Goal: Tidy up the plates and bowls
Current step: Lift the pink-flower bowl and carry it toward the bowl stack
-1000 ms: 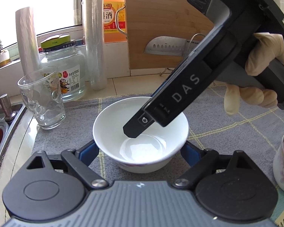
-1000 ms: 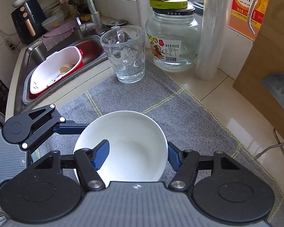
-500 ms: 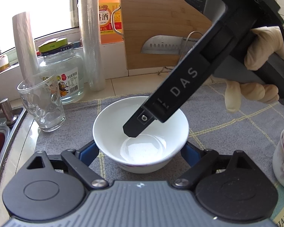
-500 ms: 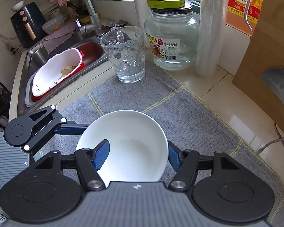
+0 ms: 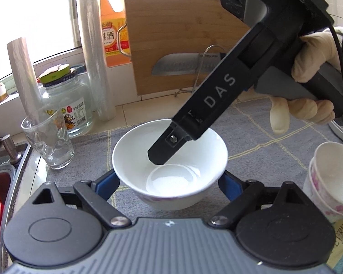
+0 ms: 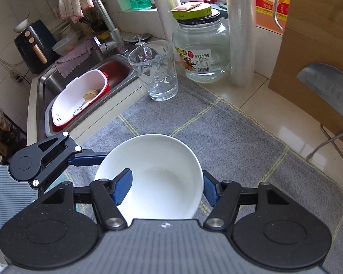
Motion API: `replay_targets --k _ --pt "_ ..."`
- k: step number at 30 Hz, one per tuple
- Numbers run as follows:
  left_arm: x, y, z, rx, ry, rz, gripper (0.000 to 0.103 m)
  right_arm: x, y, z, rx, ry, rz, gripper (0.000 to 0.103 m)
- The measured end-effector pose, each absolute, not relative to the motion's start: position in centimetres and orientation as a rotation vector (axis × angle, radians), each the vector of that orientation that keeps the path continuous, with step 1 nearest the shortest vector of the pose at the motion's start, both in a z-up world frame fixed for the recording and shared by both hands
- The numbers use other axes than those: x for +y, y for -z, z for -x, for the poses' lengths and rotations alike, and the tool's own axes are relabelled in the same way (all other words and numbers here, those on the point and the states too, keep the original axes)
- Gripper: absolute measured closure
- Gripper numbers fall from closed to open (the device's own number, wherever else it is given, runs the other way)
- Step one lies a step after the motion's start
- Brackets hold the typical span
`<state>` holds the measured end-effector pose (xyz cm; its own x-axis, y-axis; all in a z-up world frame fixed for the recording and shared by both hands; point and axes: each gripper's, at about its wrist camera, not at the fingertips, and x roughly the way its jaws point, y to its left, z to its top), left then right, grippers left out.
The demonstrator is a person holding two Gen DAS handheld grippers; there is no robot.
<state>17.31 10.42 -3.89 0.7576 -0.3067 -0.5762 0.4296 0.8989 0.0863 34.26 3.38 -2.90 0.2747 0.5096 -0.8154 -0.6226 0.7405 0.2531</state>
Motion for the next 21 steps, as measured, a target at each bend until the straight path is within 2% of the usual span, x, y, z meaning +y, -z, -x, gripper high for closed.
replay_targets --k 21 --pt "5.4 0.5 -12.1 0.549 0.522 -0.261 0.011 -3.3 -1.2 -27.3 1.002 -0.681 0.054 0.032"
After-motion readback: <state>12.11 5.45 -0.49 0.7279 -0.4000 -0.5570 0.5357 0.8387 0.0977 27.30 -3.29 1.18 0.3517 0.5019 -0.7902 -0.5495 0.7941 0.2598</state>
